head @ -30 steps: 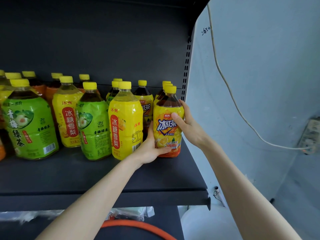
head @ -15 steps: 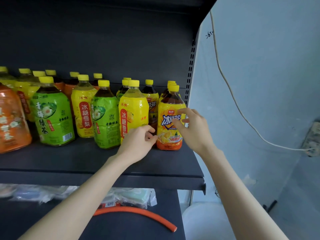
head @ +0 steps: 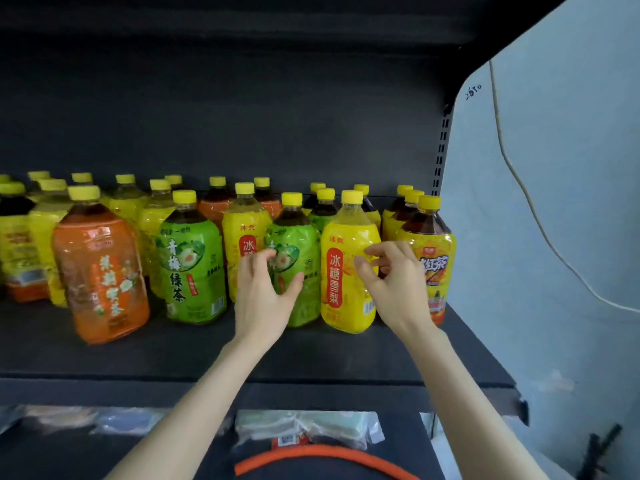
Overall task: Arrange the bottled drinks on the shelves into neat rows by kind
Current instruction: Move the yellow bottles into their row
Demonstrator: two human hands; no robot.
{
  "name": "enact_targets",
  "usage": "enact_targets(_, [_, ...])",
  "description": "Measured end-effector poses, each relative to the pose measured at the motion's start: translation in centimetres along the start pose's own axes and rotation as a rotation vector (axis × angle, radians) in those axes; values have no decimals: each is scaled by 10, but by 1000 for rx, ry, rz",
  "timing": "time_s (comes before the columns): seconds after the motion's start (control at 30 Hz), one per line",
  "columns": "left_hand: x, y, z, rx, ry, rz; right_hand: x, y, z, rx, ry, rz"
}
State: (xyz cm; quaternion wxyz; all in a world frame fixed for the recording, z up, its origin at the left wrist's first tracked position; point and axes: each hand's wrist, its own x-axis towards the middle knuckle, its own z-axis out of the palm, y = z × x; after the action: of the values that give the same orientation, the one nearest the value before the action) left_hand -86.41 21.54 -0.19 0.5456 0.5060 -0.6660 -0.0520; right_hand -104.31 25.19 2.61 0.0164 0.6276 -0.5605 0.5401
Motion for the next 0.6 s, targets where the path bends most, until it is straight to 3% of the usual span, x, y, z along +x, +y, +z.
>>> enact_targets(0.13, [20,-21,9,-78,-51,-16,0,4,21,49,93,111])
enact_targets(0.37, [31,-35,17,-298,-174,-117,3,8,50,375,12,342])
enact_targets(0.6, [29,-44,11,-188,-84,-142,4,13,65,429,46,298])
